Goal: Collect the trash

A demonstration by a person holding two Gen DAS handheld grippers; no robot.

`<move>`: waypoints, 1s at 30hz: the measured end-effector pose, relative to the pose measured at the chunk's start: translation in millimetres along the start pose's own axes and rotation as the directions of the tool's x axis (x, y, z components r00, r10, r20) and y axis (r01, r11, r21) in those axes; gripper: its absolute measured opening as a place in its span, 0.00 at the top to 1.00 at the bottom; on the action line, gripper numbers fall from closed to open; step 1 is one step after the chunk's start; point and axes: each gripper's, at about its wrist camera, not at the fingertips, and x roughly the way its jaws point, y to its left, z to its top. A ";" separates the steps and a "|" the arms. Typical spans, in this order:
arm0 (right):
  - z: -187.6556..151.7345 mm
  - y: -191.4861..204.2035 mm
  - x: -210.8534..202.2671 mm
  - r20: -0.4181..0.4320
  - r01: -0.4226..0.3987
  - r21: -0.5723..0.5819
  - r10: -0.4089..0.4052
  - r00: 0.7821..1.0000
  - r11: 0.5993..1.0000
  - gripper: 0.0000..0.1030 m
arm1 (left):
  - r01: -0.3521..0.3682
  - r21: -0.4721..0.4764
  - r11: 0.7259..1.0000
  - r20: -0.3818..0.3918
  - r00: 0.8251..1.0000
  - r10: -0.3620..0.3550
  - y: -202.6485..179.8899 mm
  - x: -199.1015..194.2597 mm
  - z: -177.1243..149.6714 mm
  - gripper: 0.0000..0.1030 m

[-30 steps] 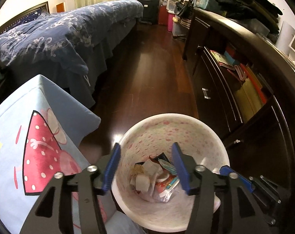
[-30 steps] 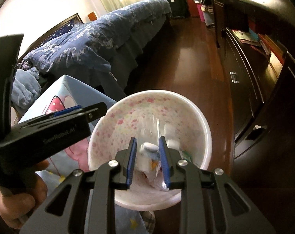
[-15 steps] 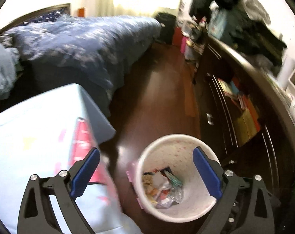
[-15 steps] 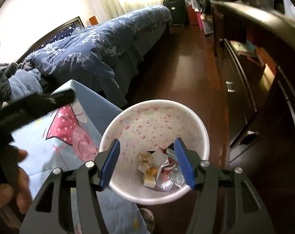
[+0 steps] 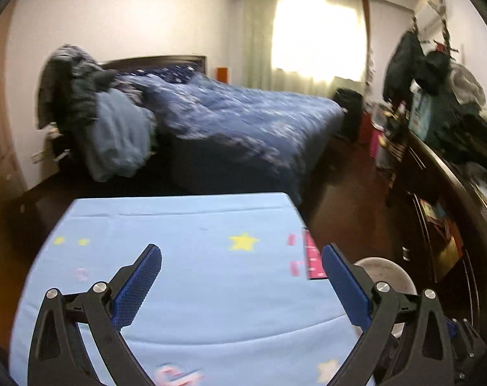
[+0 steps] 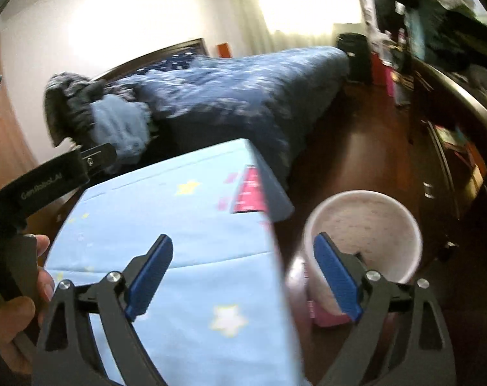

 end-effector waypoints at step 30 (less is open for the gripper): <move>-46.9 159.4 -127.0 0.158 -0.053 -0.254 0.096 0.983 0.966 0.03 | -0.179 -0.200 0.963 0.199 0.955 0.219 139.3 -201.1 -48.4 0.04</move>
